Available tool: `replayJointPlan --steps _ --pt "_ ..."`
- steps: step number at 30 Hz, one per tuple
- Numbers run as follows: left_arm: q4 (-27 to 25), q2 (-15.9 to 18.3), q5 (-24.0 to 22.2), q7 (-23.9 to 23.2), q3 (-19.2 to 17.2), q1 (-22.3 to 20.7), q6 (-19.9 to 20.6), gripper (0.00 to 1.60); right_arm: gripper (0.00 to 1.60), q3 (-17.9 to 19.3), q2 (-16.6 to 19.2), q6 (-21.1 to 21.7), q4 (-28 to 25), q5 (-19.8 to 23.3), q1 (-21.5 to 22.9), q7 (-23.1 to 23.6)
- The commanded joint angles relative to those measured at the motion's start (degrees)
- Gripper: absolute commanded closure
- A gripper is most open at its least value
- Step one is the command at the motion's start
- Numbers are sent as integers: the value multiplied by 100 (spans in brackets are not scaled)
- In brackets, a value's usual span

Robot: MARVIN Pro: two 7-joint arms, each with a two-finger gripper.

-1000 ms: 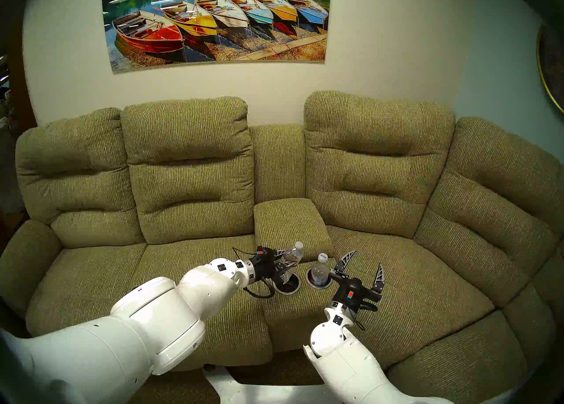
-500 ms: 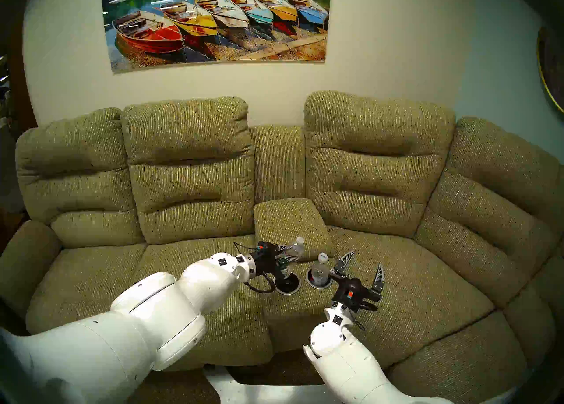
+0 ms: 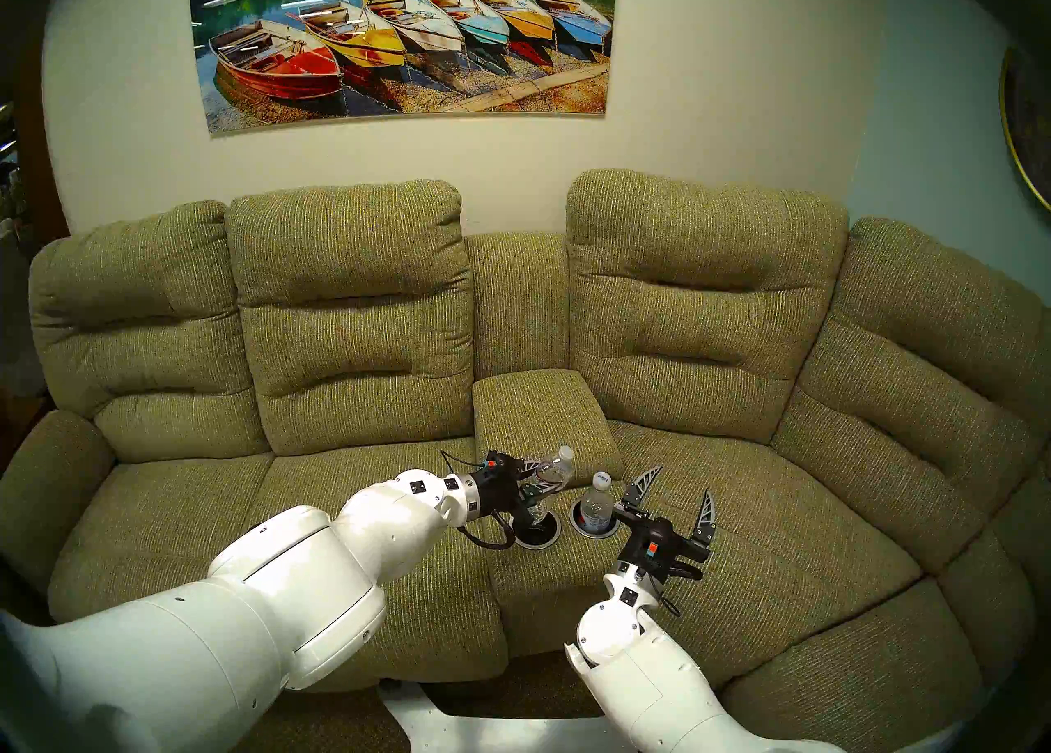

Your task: Put bottles into cup holders

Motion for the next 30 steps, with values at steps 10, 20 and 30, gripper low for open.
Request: replayJointPlan --steps 10,20,30 --pt "-25 -59 24 -94 20 -126 -8 160 0 -11 9 -26 -85 -12 24 20" --pt "-14 -61 28 -153 21 -137 -11 160 0 -10 9 -34 -85 -18 23 26" --pt "-31 -26 45 -212 29 -139 -131 160 0 -9 10 -41 -79 -22 24 31"
